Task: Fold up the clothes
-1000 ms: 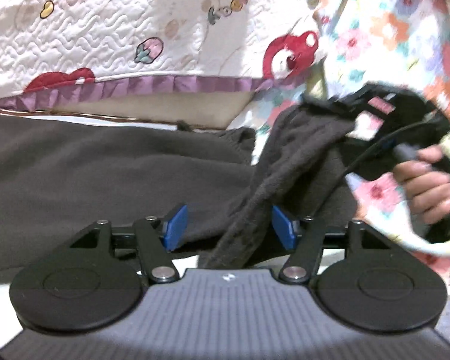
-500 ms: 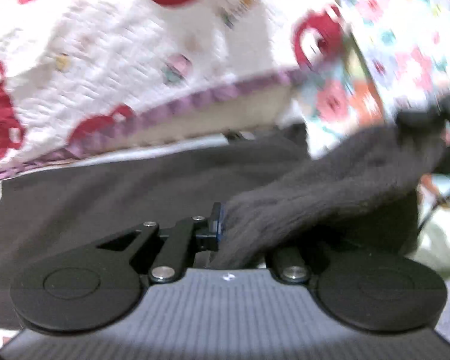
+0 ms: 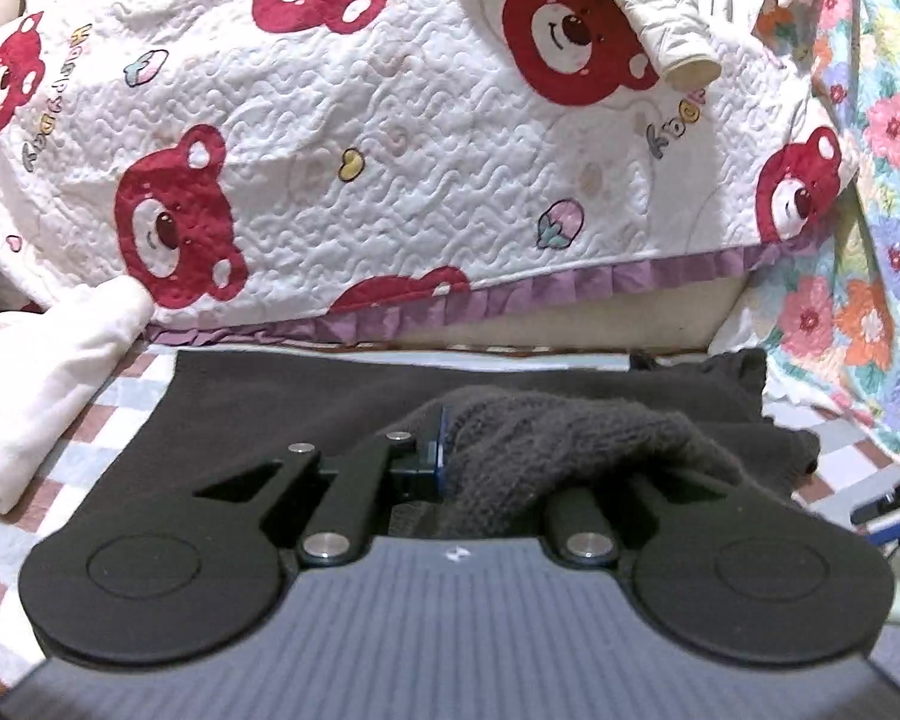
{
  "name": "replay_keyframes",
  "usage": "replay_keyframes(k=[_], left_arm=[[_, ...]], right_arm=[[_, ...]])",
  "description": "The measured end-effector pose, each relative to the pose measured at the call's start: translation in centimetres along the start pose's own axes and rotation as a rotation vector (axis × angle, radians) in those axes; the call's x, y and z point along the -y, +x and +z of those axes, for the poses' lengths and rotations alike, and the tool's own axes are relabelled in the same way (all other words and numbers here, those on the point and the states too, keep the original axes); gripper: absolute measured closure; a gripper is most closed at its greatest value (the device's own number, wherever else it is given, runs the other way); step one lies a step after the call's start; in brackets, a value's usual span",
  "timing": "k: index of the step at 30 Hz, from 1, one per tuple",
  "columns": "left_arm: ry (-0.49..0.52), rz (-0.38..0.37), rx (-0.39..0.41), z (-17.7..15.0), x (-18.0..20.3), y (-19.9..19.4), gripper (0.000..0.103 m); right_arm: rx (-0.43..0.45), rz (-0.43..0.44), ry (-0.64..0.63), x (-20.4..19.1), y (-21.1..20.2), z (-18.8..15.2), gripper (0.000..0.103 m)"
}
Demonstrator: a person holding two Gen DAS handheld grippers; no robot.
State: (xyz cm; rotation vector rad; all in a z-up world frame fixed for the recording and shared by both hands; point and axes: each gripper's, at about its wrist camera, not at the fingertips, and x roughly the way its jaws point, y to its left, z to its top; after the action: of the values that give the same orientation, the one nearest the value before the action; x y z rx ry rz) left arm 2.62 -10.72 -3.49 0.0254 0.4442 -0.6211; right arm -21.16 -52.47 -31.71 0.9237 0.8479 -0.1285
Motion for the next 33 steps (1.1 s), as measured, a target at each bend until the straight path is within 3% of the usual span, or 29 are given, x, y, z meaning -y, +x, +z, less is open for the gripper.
replay_keyframes(k=[3, 8, 9, 10, 11, 14, 17, 21, 25, 31, 33], left_arm=[[-0.002, 0.008, -0.016, -0.6, 0.0, -0.7, 0.095], [-0.016, 0.017, -0.021, -0.4, -0.2, -2.2, 0.095], [-0.014, 0.02, -0.019, 0.0, -0.4, -2.9, 0.095], [-0.013, 0.024, -0.017, 0.3, -0.6, -3.5, 0.095], [-0.012, 0.028, -0.015, 0.7, -0.7, -4.2, 0.095], [-0.008, 0.039, -0.008, 1.9, -1.2, -6.1, 0.095], [0.054, 0.066, -0.022, 2.4, -1.5, -7.6, 0.095], [0.159, 0.125, -0.161, 0.1, -1.9, -6.7, 0.095], [0.168, 0.174, -0.217, -0.8, -2.3, -6.2, 0.095], [0.095, 0.28, -0.053, 3.4, -3.1, -8.5, 0.095], [0.071, 0.315, -0.048, 3.9, -3.7, -8.6, 0.094]], right_arm=[[-0.004, -0.01, 0.055, 1.3, 2.0, 1.0, 0.035], [-0.037, 0.184, 0.372, 3.4, 6.5, 1.0, 0.036], [-0.033, 0.21, 0.409, 3.6, 7.1, 1.1, 0.048], [0.003, 0.205, 0.36, 3.0, 7.0, 1.3, 0.086], [0.042, 0.213, 0.285, 2.0, 6.4, 1.6, 0.093], [0.152, 0.254, 0.085, -1.2, 2.4, 1.1, 0.093], [0.125, 0.34, -0.012, -2.4, -1.3, -0.6, 0.094], [0.036, 0.207, -0.107, -1.4, -1.8, -2.8, 0.094], [-0.031, 0.149, -0.077, -0.4, -0.4, -4.2, 0.094], [0.057, 0.237, -0.131, -2.3, -1.7, -2.8, 0.096], [0.06, 0.256, -0.143, -2.5, -2.2, -2.5, 0.096]])
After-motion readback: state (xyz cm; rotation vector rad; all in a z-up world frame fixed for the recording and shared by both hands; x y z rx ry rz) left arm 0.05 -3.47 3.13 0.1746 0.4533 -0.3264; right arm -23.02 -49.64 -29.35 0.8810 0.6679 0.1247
